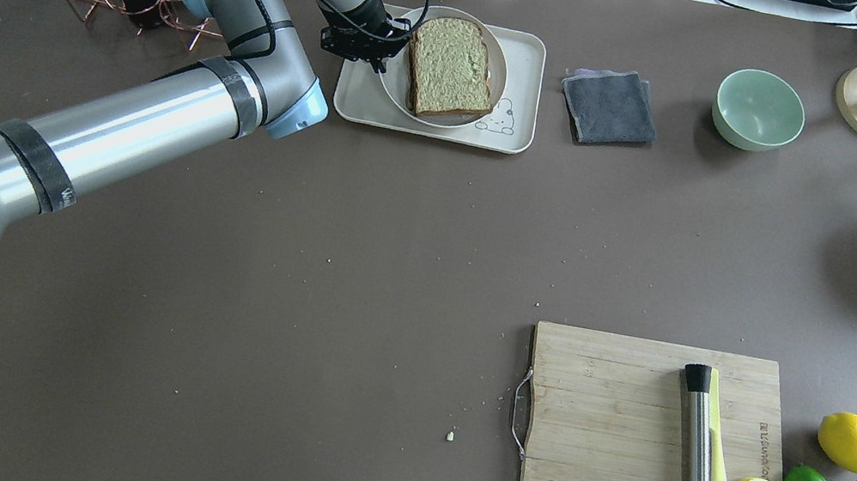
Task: Make sandwich and place on tray
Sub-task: 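Settle the plate on the tray and open the left gripper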
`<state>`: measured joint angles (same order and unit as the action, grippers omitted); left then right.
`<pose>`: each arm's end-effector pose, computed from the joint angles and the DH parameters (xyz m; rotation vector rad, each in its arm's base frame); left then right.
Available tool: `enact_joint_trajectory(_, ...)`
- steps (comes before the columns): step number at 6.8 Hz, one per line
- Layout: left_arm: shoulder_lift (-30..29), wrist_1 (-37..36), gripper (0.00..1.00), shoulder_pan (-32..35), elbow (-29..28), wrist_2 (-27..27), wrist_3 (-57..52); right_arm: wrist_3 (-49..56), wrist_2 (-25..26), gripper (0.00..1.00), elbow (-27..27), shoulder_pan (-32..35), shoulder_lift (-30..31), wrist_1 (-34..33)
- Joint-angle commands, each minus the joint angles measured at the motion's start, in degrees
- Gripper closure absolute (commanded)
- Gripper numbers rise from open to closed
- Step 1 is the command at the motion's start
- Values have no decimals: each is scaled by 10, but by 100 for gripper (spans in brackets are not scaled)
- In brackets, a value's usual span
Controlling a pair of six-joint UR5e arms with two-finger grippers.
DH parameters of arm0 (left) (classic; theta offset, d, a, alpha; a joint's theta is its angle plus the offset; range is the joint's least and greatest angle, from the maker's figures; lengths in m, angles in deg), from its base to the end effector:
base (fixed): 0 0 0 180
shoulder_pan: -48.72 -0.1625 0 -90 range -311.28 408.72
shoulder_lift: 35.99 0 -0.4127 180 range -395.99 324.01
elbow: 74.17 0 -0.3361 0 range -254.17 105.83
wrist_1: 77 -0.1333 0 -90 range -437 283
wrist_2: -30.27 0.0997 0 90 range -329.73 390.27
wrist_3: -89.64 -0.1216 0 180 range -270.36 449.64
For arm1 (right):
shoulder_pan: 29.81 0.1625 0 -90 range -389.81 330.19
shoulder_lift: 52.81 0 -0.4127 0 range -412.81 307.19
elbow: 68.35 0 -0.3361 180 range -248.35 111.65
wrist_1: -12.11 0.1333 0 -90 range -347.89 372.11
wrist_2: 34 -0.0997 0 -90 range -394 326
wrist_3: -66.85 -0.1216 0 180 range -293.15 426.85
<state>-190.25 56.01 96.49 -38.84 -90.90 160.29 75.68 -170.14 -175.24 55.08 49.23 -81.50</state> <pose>0.5167 -0.6740 0.2697 0.0738 1.0236 -0.2023 0.0142 -0.3530 0.6198 0.0467 -0.8062 -0.2387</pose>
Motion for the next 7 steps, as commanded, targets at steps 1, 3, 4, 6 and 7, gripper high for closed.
enact_joint_trajectory(1,1,1,70,0,-1,3,-1,-1,0,0,-1,-1,-1,0)
enact_joint_trajectory(3,0,0,47,11,1,1,-2,-1,0,0,-3,0,0,0)
enact_joint_trajectory(4,3,-3,46,17,7,-1,-6,-1,0,0,-3,0,0,0)
enact_joint_trajectory(6,109,-104,39,36,201,-21,-22,-2,0,0,-2,0,0,0)
enact_joint_trajectory(7,160,-208,35,57,308,-82,-70,-2,1,0,-3,0,-1,0)
